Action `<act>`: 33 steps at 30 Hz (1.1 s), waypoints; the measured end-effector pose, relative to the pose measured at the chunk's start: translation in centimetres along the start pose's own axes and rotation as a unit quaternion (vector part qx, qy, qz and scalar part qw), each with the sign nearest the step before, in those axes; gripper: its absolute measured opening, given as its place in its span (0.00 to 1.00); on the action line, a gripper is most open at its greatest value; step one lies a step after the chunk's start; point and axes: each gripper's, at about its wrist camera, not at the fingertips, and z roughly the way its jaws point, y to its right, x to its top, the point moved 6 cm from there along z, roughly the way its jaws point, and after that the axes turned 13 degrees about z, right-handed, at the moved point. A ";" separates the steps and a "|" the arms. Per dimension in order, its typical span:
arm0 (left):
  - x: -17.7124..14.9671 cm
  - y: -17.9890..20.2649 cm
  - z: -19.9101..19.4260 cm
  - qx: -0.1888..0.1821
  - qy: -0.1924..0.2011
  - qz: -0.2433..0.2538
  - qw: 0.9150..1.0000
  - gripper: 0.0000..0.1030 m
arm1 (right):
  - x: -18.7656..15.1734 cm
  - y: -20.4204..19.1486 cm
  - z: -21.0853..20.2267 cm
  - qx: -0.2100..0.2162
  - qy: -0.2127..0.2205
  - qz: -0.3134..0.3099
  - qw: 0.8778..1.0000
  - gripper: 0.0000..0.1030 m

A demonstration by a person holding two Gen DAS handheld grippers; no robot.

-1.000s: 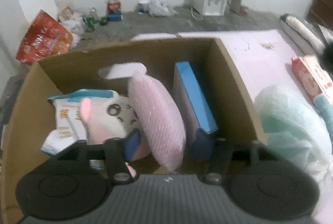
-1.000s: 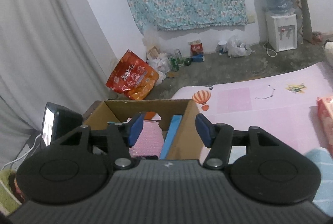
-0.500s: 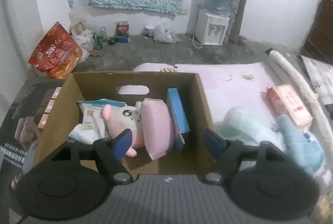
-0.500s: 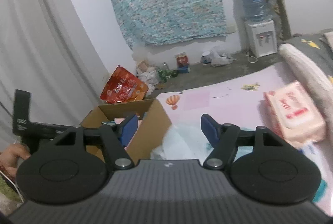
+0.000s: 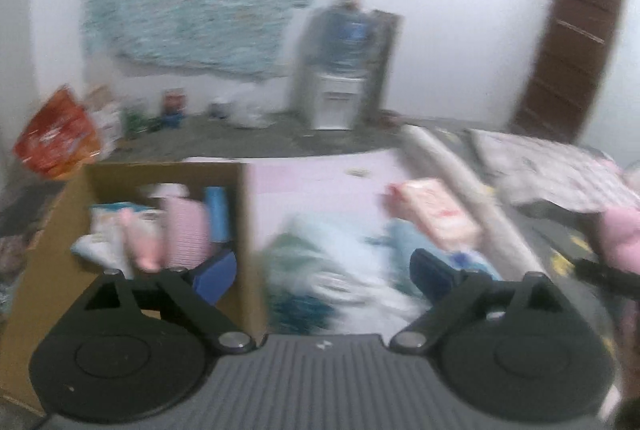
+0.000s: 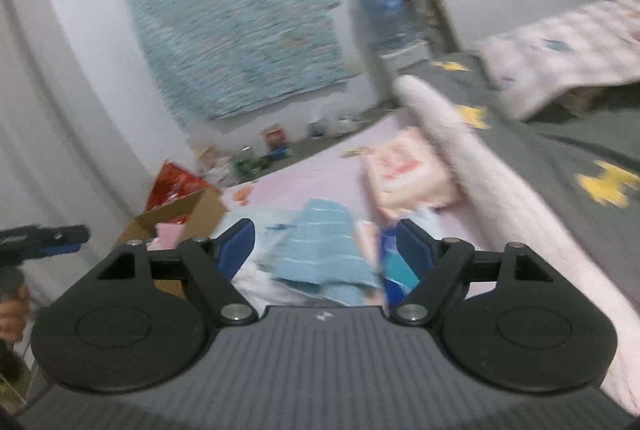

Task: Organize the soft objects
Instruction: 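Open both tools and withdraw them from the box toward the bed, then grasp the blue checked towel with the left tool while the right tool grasps the water wipes pack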

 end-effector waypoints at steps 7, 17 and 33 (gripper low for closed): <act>-1.5 9.2 1.1 -0.059 0.015 0.076 0.995 0.95 | -1.9 5.2 -2.2 -0.025 0.003 0.059 0.998 0.78; -1.9 15.1 7.9 -0.107 -0.035 0.113 0.987 0.95 | -3.4 4.5 1.6 0.002 -0.027 0.065 0.997 0.78; 0.9 15.9 25.4 -0.035 -0.190 0.169 0.966 0.96 | -3.8 5.2 6.9 0.015 -0.059 0.068 0.996 0.78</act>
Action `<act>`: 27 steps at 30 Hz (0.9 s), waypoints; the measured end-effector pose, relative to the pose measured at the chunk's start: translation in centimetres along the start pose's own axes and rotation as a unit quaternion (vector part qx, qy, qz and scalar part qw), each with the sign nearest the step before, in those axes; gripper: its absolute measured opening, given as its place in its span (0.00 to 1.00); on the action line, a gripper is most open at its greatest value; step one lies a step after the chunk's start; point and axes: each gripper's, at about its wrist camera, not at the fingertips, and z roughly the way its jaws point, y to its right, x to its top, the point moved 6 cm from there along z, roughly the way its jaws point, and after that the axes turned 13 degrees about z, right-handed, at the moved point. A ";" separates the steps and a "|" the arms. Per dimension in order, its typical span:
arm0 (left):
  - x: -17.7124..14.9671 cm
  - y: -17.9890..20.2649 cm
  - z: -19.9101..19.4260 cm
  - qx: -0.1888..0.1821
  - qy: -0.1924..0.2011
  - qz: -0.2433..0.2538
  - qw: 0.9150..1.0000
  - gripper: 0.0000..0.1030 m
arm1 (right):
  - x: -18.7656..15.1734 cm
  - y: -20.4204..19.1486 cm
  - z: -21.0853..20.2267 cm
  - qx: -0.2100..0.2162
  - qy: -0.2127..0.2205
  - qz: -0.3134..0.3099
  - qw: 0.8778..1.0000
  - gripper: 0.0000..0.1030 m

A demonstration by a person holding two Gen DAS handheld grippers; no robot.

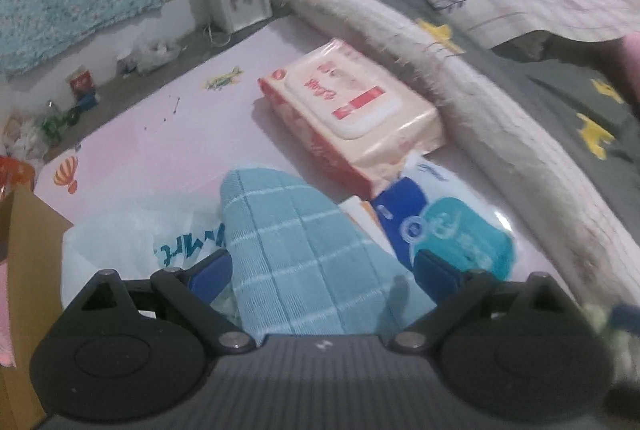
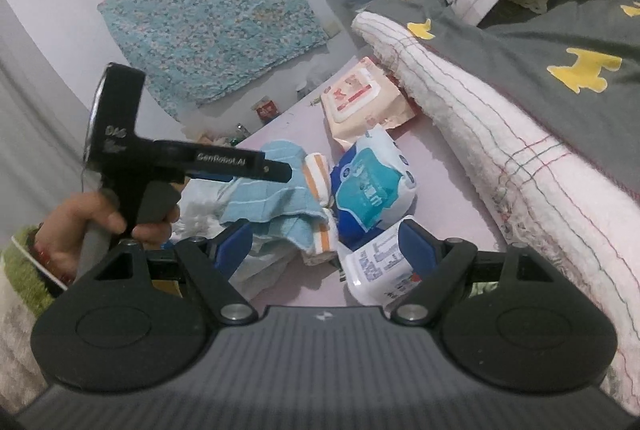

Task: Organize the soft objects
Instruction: 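Grasp the blue checked towel with the left tool while the right tool grasps the water wipes pack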

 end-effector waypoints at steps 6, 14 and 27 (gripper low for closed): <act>-0.4 -0.5 2.7 -0.006 -0.050 -0.002 0.999 0.99 | 0.0 0.9 1.7 0.001 -0.010 0.009 1.000 0.78; -0.5 -0.7 3.2 -0.025 -0.065 -0.029 0.997 0.99 | 0.0 0.9 3.0 0.003 -0.015 0.010 1.000 0.78; -0.3 1.9 3.0 -0.009 -0.040 0.047 0.998 0.77 | 1.4 0.8 3.1 -0.010 -0.004 -0.014 1.000 0.78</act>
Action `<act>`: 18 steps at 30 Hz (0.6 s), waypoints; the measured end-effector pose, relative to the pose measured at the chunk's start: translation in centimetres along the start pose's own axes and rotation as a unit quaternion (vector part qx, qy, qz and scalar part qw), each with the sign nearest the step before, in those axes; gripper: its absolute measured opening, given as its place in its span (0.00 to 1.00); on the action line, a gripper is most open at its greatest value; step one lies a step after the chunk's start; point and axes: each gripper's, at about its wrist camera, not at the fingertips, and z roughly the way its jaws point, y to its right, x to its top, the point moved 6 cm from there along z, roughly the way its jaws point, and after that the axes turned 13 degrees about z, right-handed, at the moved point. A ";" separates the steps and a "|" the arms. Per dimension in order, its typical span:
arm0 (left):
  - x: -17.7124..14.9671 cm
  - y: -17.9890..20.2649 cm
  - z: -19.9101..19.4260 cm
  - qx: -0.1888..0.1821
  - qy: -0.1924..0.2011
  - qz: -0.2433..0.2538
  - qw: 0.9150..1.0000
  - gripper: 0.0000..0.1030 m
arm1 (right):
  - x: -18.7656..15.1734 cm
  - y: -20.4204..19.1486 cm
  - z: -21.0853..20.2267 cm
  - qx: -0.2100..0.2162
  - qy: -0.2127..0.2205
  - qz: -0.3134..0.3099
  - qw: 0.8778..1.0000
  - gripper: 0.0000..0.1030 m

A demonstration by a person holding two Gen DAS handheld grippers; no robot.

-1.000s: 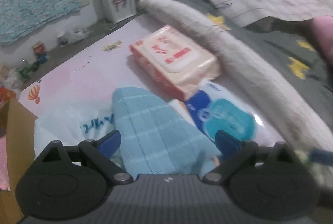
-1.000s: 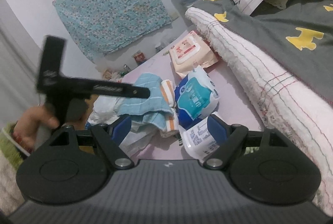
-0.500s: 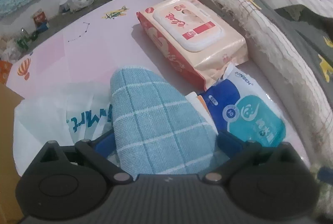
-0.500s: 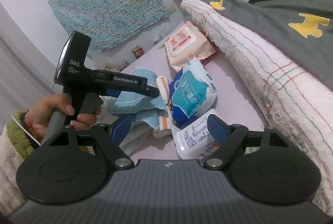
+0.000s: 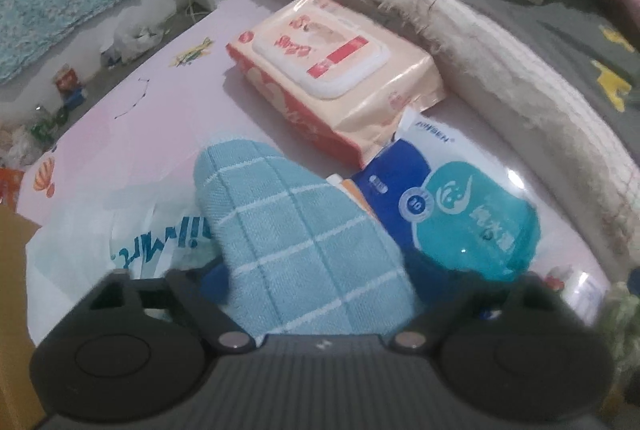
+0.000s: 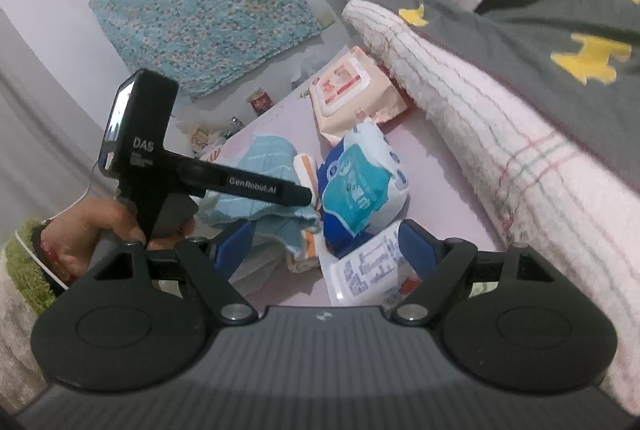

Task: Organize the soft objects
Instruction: 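Grasp the blue checked towel with the left tool while the right tool grasps the water wipes pack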

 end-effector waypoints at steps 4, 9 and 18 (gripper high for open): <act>-0.2 -0.5 -0.7 -0.016 0.010 -0.005 1.000 0.51 | 1.7 -0.9 0.8 -0.011 -0.003 -0.037 0.999 0.78; -0.5 -1.0 -1.5 -0.039 0.024 -0.023 0.999 0.34 | 4.3 -1.7 4.2 -0.030 -0.040 -0.071 0.996 0.78; -1.5 -2.3 -3.0 -0.084 0.044 -0.058 0.994 0.29 | 4.3 -2.8 12.8 -0.097 -0.156 -0.191 0.964 0.81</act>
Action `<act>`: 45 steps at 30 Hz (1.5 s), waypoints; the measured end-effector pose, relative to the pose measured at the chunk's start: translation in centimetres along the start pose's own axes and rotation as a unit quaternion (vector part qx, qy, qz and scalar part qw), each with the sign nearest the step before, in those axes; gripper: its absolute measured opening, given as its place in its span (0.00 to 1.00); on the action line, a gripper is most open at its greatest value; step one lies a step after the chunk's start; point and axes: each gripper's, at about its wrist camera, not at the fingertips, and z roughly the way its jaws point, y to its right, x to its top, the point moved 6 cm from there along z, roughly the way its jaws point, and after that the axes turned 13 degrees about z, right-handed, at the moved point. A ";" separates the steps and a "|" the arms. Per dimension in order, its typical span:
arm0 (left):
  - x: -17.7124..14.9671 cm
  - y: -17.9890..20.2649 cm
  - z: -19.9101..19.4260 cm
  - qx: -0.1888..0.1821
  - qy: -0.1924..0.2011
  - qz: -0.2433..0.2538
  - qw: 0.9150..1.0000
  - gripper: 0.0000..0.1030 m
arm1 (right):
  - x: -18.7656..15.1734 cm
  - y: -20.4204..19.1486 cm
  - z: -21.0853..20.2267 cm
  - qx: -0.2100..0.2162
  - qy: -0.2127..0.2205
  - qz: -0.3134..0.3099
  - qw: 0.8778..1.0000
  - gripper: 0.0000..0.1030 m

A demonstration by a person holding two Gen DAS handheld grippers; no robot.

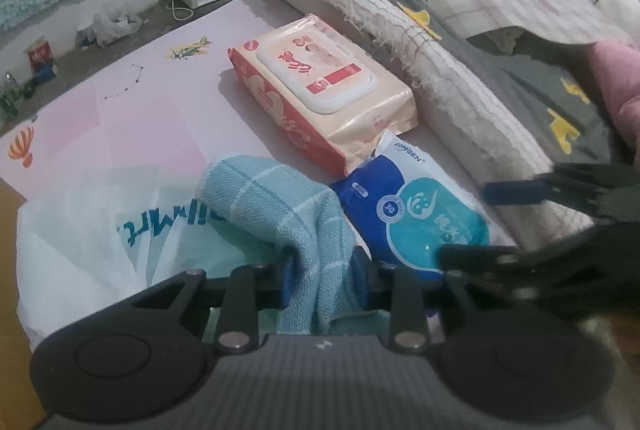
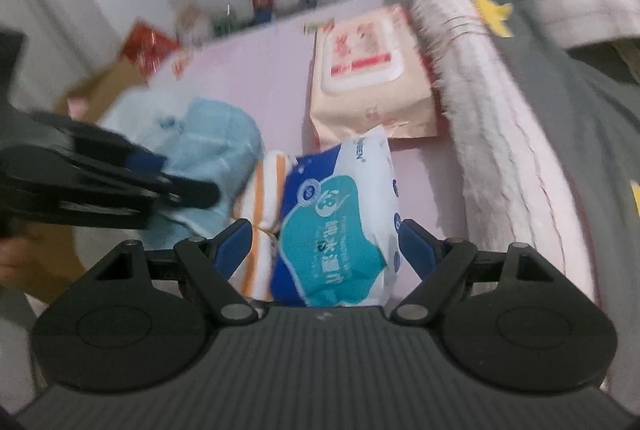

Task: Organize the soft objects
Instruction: 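Grasp the blue checked towel with the left tool while the right tool grasps the water wipes pack, then carry the towel and wipes pack into the cardboard box and release both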

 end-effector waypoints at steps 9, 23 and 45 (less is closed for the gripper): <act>-0.3 -0.6 -0.6 -0.009 0.019 -0.015 1.000 0.26 | 1.0 0.1 5.4 -0.021 -0.055 -0.021 0.998 0.79; 0.0 -1.0 -5.6 -0.029 0.113 -0.050 0.992 0.25 | 1.5 2.7 -1.8 0.013 0.040 0.082 0.996 0.57; -13.2 -9.9 -28.3 0.109 0.230 -0.155 0.955 0.25 | 0.9 -22.8 -12.2 0.274 0.028 -0.007 0.961 0.57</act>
